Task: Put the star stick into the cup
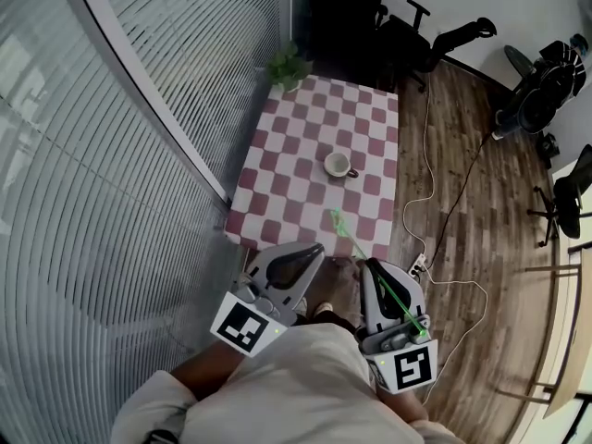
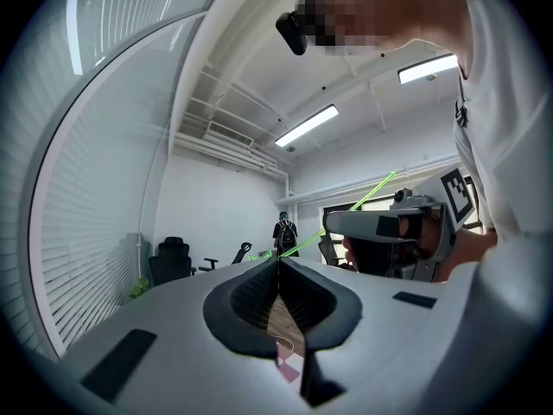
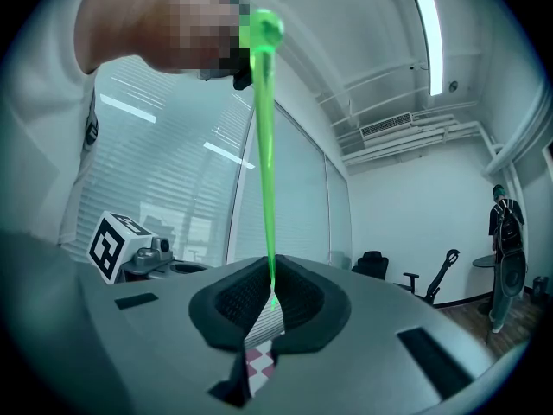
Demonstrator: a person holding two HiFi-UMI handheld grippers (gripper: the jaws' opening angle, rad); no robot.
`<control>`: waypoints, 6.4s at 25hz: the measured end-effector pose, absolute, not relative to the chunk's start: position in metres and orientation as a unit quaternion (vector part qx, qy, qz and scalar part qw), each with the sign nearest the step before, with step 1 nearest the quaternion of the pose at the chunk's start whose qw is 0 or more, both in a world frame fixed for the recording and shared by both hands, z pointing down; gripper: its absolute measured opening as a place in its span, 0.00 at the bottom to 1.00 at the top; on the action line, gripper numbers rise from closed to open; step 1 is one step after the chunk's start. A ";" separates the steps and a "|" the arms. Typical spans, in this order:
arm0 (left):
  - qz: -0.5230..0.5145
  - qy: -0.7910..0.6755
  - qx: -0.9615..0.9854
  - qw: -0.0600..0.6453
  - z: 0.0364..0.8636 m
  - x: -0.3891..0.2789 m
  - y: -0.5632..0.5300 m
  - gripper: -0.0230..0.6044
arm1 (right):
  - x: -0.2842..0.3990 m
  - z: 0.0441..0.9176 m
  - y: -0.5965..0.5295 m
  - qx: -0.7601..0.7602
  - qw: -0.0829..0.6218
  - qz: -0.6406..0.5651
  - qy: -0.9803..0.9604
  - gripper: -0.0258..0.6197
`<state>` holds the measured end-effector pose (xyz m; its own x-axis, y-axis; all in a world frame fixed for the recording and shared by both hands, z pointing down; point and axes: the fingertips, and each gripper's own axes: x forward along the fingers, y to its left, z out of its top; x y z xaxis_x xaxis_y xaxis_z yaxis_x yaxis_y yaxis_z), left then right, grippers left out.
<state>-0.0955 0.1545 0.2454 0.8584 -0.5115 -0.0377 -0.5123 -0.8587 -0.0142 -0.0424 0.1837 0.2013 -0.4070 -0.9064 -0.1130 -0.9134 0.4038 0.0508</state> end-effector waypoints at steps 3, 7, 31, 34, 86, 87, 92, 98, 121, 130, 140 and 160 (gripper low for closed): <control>0.014 0.265 -0.964 0.010 0.247 -0.094 0.151 0.09 | -0.039 0.205 0.182 -0.539 0.024 0.065 0.839 0.10; 0.015 0.263 -0.965 0.007 0.249 -0.088 0.147 0.09 | -0.034 0.206 0.178 -0.540 0.028 0.067 0.838 0.10; 0.009 0.266 -0.964 0.015 0.253 -0.040 0.055 0.09 | 0.015 0.212 0.082 -0.545 0.038 0.052 0.836 0.10; 0.012 0.270 -0.963 0.008 0.252 -0.032 0.040 0.09 | 0.024 0.212 0.067 -0.544 0.040 0.049 0.837 0.10; -0.030 0.275 -0.961 0.003 0.275 0.035 -0.097 0.09 | 0.092 0.234 -0.072 -0.538 0.024 0.019 0.842 0.10; -0.033 0.272 -0.962 0.002 0.278 0.034 -0.099 0.09 | 0.090 0.236 -0.074 -0.540 0.022 0.017 0.841 0.10; -0.055 0.255 -0.965 0.007 0.290 0.026 -0.108 0.09 | 0.081 0.246 -0.084 -0.546 0.016 0.007 0.838 0.10; -0.062 0.245 -0.967 -0.003 0.307 0.016 -0.122 0.09 | 0.071 0.260 -0.098 -0.553 0.005 -0.005 0.833 0.10; -0.086 0.228 -0.969 -0.045 0.386 0.005 -0.158 0.09 | 0.054 0.341 -0.134 -0.561 -0.029 -0.051 0.825 0.10; -0.099 0.227 -0.967 -0.054 0.420 0.015 -0.166 0.09 | 0.067 0.378 -0.145 -0.567 -0.035 -0.073 0.820 0.10; -0.118 0.233 -0.963 -0.068 0.468 0.017 -0.168 0.09 | 0.076 0.427 -0.148 -0.566 -0.042 -0.097 0.818 0.10; -0.138 0.246 -0.955 -0.094 0.539 0.026 -0.179 0.09 | 0.081 0.509 -0.156 -0.546 -0.079 -0.144 0.822 0.10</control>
<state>0.0263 -0.1789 0.5388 0.8415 -0.4433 0.3089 -0.4950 -0.8616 0.1120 0.0810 -0.1559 0.5089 -0.3920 -0.8738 0.2877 -0.9196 0.3631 -0.1504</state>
